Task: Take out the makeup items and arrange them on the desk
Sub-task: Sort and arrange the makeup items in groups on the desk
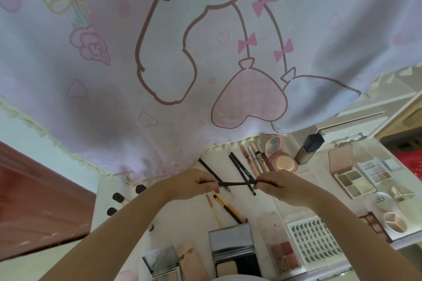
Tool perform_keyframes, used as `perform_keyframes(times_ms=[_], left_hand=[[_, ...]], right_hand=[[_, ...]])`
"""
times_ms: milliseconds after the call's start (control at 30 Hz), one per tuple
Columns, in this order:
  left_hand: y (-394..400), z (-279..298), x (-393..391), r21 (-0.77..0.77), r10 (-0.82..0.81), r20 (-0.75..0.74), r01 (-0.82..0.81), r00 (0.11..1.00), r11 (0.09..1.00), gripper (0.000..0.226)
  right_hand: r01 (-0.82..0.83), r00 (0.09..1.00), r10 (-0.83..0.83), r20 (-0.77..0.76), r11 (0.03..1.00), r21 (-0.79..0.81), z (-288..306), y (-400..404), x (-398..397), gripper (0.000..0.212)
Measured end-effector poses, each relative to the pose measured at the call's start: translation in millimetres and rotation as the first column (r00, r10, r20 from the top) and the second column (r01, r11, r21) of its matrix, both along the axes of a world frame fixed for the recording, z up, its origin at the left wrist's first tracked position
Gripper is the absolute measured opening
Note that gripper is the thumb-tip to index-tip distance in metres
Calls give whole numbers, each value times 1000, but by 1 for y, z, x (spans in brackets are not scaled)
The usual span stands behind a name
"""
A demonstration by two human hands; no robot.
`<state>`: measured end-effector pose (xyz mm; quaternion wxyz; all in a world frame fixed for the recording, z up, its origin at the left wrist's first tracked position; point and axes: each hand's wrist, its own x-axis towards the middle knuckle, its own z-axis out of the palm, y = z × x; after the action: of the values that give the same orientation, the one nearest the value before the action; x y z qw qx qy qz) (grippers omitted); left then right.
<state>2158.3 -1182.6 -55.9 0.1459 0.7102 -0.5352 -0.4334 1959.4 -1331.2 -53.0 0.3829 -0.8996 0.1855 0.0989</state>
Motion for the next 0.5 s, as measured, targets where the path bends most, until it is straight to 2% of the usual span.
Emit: perform_keyframes(times_ms=[233,500], left_hand=[[3,2,5,-7,27,2,-27,1000,1000,25],[5,1,0,-21,12,0,-13,1000,1000,26]], right_hand=[[28,999,-28,36,1000,-4,-3,-9,0,24],[-53,998,54,18,998,-13,-10,-7,5,18]])
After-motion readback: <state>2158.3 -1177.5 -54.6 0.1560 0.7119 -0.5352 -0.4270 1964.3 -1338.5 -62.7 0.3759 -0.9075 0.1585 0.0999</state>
